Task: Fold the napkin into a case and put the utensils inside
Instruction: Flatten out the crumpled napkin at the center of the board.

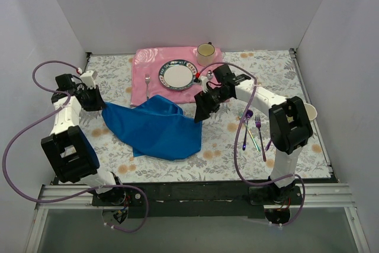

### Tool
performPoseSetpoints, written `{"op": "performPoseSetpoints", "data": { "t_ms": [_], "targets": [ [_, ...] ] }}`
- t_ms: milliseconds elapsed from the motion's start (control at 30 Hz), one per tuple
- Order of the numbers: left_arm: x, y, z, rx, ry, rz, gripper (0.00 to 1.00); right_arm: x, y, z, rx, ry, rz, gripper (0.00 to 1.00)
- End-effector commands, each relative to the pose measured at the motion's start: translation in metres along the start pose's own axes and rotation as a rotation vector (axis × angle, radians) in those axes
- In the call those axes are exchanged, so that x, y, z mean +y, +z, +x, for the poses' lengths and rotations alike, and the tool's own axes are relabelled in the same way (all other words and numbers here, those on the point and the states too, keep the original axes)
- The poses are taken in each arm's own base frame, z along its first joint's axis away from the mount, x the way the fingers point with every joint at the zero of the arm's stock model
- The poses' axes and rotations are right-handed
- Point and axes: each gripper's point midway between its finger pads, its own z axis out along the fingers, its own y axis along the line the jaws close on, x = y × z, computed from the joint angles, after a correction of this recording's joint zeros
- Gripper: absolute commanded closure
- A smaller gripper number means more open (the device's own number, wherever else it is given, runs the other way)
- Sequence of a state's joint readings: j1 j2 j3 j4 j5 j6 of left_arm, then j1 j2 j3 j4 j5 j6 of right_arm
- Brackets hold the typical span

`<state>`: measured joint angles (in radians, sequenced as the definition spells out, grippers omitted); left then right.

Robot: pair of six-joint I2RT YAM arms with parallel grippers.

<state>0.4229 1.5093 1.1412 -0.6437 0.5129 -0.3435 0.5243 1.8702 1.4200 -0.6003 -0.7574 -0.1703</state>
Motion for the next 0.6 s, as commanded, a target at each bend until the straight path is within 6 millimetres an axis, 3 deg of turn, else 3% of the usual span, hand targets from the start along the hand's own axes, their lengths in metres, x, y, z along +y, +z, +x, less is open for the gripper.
{"op": "performPoseSetpoints", "data": {
  "t_ms": [0, 133, 267, 367, 567],
  "targets": [
    [0.006, -0.001, -0.013, -0.028, 0.024, 0.002, 1.0, 0.0, 0.009, -0.011, -0.061, 0.048, -0.015, 0.2],
    [0.005, 0.0, -0.011, -0.023, 0.018, 0.013, 1.0, -0.023, 0.007, 0.003, -0.074, 0.138, 0.115, 0.26],
    [0.002, 0.001, -0.009, -0.024, 0.012, 0.025, 1.0, -0.035, 0.0, -0.003, -0.142, 0.102, 0.271, 0.34],
    [0.001, 0.0, -0.009, -0.03, 0.012, 0.027, 1.0, -0.056, 0.0, -0.004, -0.115, 0.064, 0.454, 0.37],
    [-0.002, -0.002, -0.01, -0.043, 0.019, 0.033, 1.0, -0.07, 0.005, 0.0, -0.077, 0.031, 0.603, 0.43]
  ]
}}
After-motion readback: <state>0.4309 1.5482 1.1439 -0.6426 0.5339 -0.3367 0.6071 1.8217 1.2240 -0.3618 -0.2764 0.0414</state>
